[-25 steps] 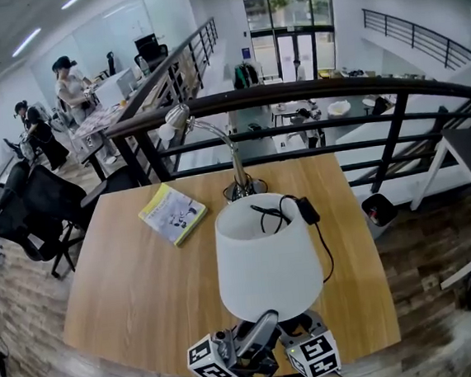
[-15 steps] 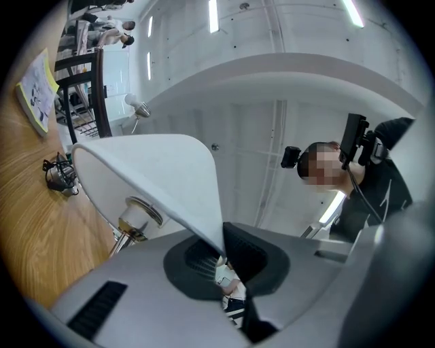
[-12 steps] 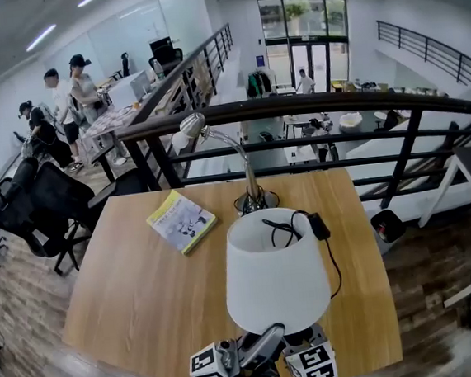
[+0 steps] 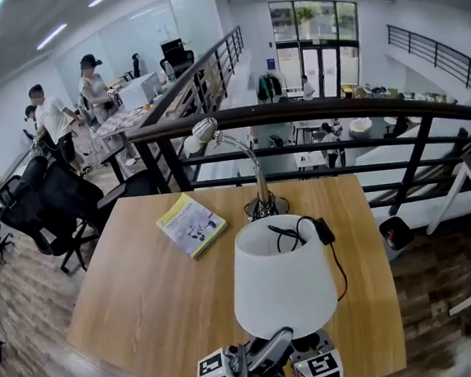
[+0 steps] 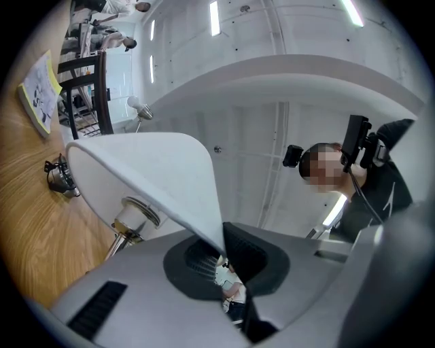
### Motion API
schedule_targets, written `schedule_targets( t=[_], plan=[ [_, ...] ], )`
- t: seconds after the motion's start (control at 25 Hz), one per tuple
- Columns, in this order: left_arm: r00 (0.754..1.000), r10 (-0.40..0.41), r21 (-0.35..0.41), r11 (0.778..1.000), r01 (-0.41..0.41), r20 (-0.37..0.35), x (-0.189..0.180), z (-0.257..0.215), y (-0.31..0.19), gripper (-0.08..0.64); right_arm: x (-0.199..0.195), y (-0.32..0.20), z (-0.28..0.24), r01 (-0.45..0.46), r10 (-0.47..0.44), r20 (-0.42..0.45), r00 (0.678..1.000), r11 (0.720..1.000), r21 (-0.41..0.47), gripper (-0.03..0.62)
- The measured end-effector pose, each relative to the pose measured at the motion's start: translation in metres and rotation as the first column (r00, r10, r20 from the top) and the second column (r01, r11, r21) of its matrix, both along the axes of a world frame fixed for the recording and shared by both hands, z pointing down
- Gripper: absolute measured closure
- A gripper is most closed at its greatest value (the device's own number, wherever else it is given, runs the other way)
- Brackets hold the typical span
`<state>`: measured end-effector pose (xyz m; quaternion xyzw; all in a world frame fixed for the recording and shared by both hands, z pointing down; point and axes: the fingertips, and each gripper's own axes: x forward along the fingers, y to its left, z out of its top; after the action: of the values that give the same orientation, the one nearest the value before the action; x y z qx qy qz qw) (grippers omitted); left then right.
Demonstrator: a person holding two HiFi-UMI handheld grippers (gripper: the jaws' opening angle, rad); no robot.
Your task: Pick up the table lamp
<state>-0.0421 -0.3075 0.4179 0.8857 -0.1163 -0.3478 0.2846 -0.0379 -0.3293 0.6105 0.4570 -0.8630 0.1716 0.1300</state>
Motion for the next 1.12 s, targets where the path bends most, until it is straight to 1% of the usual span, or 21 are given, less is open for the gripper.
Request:
schedule_targets(
  t=[0.28, 0.48, 0.76, 0.96, 1.12],
  plan=[
    [1.000, -0.003, -0.008, 1.000, 0.003, 0.014, 0.003, -0.001, 0.001, 0.546, 0.001, 0.000, -0.001, -0.007, 0.007, 0.001, 1.000, 1.000, 0.000, 0.436],
    [1.000, -0.001, 0.003, 1.000, 0.001, 0.009, 0.005, -0.005, 0.002, 0.546, 0.003, -0.002, -0.006, -0.011, 0.011, -0.002, 1.000, 1.000, 0.014, 0.436],
    [1.000, 0.000, 0.030, 1.000, 0.000, 0.000, 0.004, -0.021, 0.001, 0.546, 0.002, -0.008, -0.022, -0.008, 0.008, 0.000, 1.000, 0.999, 0.044, 0.436],
    [1.000, 0.001, 0.054, 0.999, 0.000, -0.017, 0.002, -0.032, 0.000, 0.547, 0.003, -0.013, -0.032, -0.004, 0.004, -0.004, 1.000, 0.997, 0.083, 0.436],
    [1.000, 0.008, 0.077, 0.997, -0.007, -0.015, 0.002, -0.042, 0.001, 0.546, 0.002, -0.017, -0.044, -0.006, 0.006, 0.000, 1.000, 0.995, 0.099, 0.436]
  ],
)
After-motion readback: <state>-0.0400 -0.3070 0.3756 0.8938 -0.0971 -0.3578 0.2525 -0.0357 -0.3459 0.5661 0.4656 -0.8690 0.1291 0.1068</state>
